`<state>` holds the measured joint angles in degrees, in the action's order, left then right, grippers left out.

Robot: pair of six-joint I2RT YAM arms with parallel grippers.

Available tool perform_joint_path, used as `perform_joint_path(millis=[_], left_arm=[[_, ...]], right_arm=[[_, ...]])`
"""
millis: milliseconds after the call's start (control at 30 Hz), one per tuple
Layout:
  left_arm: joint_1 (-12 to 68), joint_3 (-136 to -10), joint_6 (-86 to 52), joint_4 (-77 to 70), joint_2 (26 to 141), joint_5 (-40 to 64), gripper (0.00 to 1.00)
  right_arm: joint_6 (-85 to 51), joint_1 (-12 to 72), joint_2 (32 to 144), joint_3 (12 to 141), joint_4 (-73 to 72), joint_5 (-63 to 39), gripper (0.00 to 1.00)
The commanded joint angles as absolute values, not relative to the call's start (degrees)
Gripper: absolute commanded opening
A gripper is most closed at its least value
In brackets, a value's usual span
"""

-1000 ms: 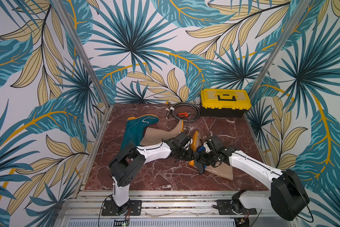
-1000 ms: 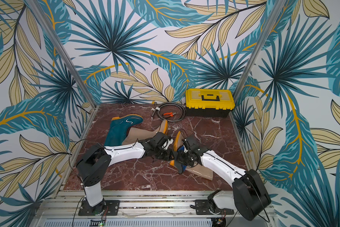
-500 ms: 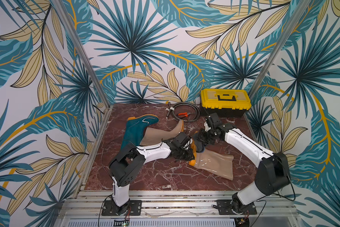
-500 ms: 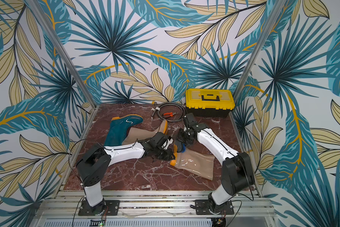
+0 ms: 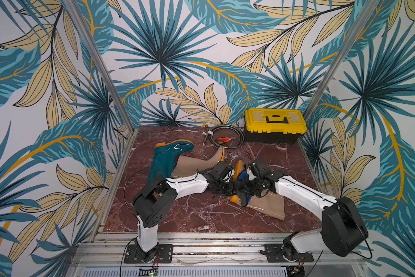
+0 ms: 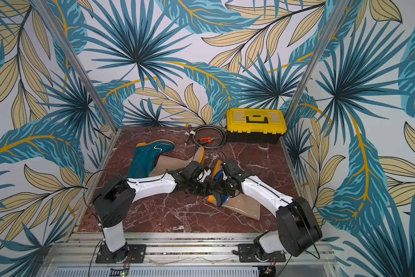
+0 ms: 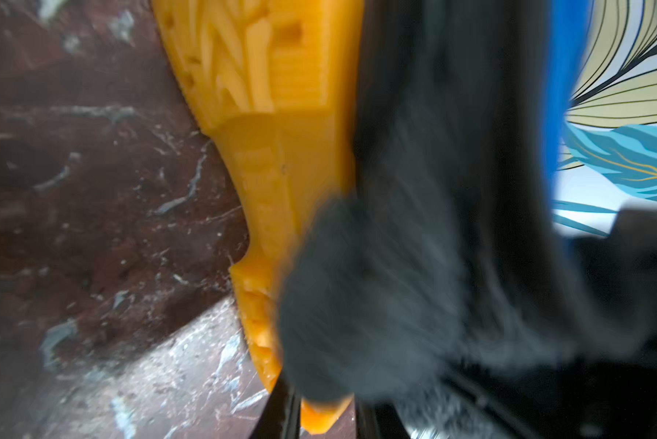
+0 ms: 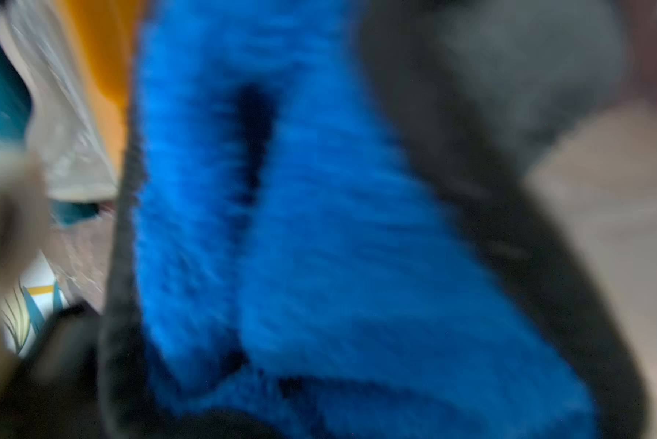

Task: Wipe the rubber boots with a cloth
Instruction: Wipe the dirt off the rubber boot.

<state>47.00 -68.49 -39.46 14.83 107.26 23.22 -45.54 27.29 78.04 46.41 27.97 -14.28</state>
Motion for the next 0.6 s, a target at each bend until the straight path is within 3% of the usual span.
perform_joint_path(millis=[0,200,367,567], left_arm=[[45.8,-68.1,-39.3,13.2,110.1,17.3,0.06],[45.9,-67.3,-39.7,13.2,108.5,17.4,0.06],[45.9,-65.0,-40.4,13.2,106.7,17.1,0.06],[45.9,-63.2,-40.3,13.2,105.9,16.3,0.06]], right_arm=[[-49.9,29.1,76.3,42.0,32.2,-15.1,0.00],[-39.4,26.1,85.8,59.9,38.0,-10.2,0.00],[-37.2,21.8,97.5,71.4,38.6,-15.3,0.00],[-36.7,14.3,95.1,61.5,38.4,-15.2,0.00]])
